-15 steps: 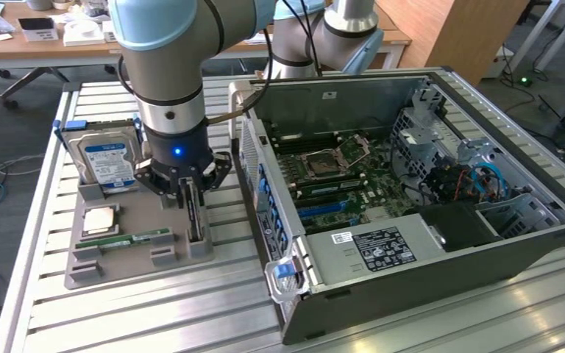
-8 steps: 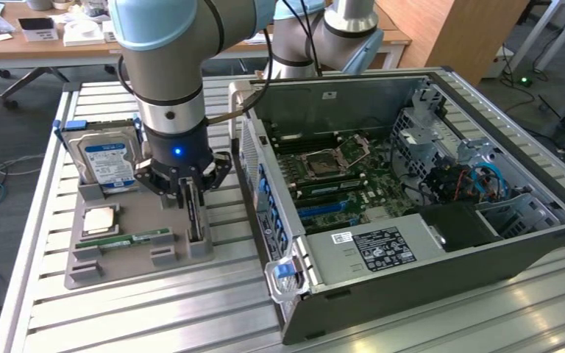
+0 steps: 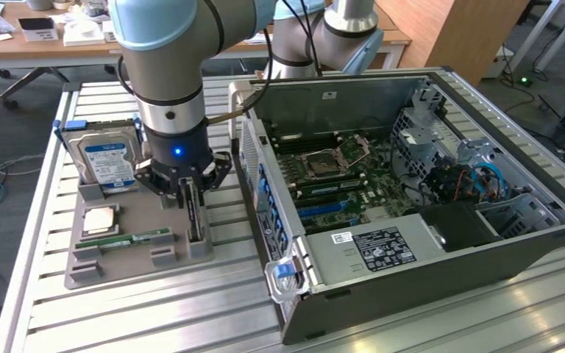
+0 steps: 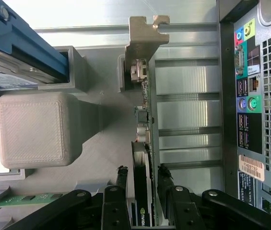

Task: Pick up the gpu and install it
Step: 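Pick up the gpu and move the gpu toward the slot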

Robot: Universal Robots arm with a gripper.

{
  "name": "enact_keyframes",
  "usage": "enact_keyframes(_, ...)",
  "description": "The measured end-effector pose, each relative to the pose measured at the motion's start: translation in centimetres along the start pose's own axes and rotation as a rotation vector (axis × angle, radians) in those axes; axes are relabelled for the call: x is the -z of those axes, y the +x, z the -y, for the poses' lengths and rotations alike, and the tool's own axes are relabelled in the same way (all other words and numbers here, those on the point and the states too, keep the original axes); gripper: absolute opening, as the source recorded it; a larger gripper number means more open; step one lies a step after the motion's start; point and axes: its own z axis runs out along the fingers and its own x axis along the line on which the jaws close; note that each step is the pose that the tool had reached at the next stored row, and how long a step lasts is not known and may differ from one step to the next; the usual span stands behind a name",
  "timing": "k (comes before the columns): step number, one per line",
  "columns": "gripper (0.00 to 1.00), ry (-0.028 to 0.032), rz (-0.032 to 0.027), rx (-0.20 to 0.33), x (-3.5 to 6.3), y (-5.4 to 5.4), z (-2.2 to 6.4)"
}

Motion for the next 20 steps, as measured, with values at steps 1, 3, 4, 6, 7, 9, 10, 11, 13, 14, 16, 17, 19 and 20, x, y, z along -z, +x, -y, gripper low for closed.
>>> enact_keyframes(1, 0.39, 0.0000, -0.0001, 0.000, 0.00, 0.00, 0.00)
enact_keyframes(3, 0.39, 0.0000, 0.0000, 0.000, 0.00, 0.00, 0.00)
enact_keyframes(4, 0.39, 0.0000, 0.0000, 0.000, 0.00, 0.00, 0.00)
enact_keyframes(6, 0.37, 0.0000, 0.0000, 0.000, 0.00, 0.00, 0.00)
enact_keyframes(7, 0.31, 0.0000, 0.0000, 0.000, 0.00, 0.00, 0.00)
enact_keyframes(9, 0.26, 0.0000, -0.0001, 0.000, 0.00, 0.00, 0.00)
enact_keyframes(10, 0.26, 0.0000, -0.0001, 0.000, 0.00, 0.00, 0.00)
enact_keyframes(11, 0.26, 0.0000, 0.0000, 0.000, 0.00, 0.00, 0.00)
enact_keyframes(13, 0.26, 0.0000, 0.0000, 0.000, 0.00, 0.00, 0.00)
enact_keyframes(14, 0.26, 0.0001, 0.0000, 0.000, 0.00, 0.00, 0.00)
enact_keyframes(16, 0.26, 0.0000, 0.0000, 0.000, 0.00, 0.00, 0.00)
enact_keyframes(17, 0.26, 0.0000, 0.0000, 0.000, 0.00, 0.00, 0.00)
enact_keyframes(19, 0.26, 0.0000, -0.0001, 0.000, 0.00, 0.00, 0.00)
enact_keyframes(20, 0.26, 0.0000, 0.0000, 0.000, 0.00, 0.00, 0.00)
